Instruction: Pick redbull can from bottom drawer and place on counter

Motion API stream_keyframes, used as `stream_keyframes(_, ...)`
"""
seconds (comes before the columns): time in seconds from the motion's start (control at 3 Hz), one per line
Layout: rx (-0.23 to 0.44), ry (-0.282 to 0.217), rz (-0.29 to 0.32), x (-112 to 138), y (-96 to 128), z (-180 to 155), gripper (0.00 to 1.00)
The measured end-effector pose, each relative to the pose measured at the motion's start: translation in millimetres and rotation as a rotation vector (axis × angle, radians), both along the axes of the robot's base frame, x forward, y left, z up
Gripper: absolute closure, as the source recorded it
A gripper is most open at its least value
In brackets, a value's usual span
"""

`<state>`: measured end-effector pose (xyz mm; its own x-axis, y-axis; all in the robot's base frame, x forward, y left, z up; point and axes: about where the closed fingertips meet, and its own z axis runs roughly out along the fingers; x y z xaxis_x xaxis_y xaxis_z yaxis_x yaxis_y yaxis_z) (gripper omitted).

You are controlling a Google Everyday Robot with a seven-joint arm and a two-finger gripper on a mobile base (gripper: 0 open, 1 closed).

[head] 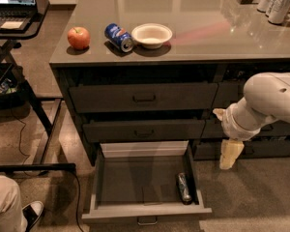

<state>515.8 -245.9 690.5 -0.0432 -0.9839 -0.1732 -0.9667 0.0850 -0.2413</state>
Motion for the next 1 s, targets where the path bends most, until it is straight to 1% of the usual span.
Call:
stream_keyframes(0.33, 0.012, 0.031, 0.054, 11.4, 3.7, -31.2, 0.0)
stream_keyframes(0.67, 0.038, 0.064, 0.174, 26.2, 11.8, -108.6, 0.0)
stream_keyframes(1.0, 0.078, 0.058, 0.275, 44.4, 20.2, -194.0, 0.0)
